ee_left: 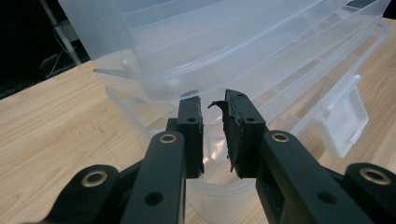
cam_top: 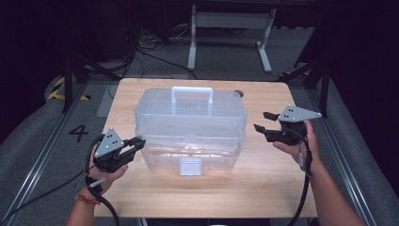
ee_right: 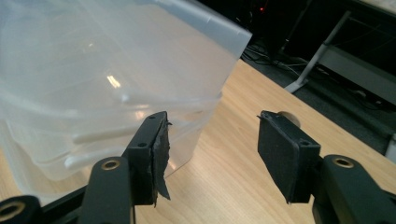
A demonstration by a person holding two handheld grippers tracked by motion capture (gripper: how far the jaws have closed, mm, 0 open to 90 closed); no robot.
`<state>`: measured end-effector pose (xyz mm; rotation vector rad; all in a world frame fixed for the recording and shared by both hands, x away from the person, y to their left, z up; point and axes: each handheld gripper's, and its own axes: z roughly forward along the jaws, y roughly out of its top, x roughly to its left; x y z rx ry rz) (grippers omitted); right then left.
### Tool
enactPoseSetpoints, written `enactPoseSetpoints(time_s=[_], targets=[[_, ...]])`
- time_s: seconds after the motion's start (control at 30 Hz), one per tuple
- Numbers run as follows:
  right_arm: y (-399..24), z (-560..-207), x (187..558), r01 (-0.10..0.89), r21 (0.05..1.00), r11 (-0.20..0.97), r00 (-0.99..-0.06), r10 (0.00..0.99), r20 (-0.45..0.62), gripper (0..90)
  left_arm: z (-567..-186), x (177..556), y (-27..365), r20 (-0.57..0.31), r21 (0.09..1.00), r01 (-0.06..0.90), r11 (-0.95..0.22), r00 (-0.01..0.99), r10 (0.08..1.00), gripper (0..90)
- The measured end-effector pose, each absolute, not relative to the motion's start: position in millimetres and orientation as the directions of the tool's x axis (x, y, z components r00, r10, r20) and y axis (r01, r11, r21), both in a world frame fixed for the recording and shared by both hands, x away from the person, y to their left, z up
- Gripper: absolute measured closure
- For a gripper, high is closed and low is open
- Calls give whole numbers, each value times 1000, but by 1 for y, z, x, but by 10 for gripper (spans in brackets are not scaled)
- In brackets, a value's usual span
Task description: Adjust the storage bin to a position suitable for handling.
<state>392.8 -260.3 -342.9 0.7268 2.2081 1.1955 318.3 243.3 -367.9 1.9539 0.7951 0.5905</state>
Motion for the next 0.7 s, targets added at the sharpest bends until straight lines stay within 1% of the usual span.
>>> enactPoseSetpoints(time_s=[0.23, 0.27, 0.4, 0.57, 0.7], targets=[[-255, -362, 389, 209, 850, 483, -747, 640, -180, 429, -366, 319, 243, 91, 877, 293, -380, 676, 732, 774], [-251, -366, 389, 202, 848, 490, -765, 619, -176, 423, -366, 319, 243, 93, 877, 292, -381, 675, 732, 772], [-245, -368, 386, 187, 850, 493, -769, 611, -186, 423, -365, 319, 242, 94, 877, 292, -382, 675, 732, 770], [-237, -368, 383, 156, 874, 461, -776, 604, -181, 422, -366, 320, 243, 91, 878, 291, -379, 676, 731, 769], [-232, -369, 382, 146, 877, 458, -772, 607, -189, 421, -366, 320, 243, 96, 877, 288, -385, 680, 727, 752]])
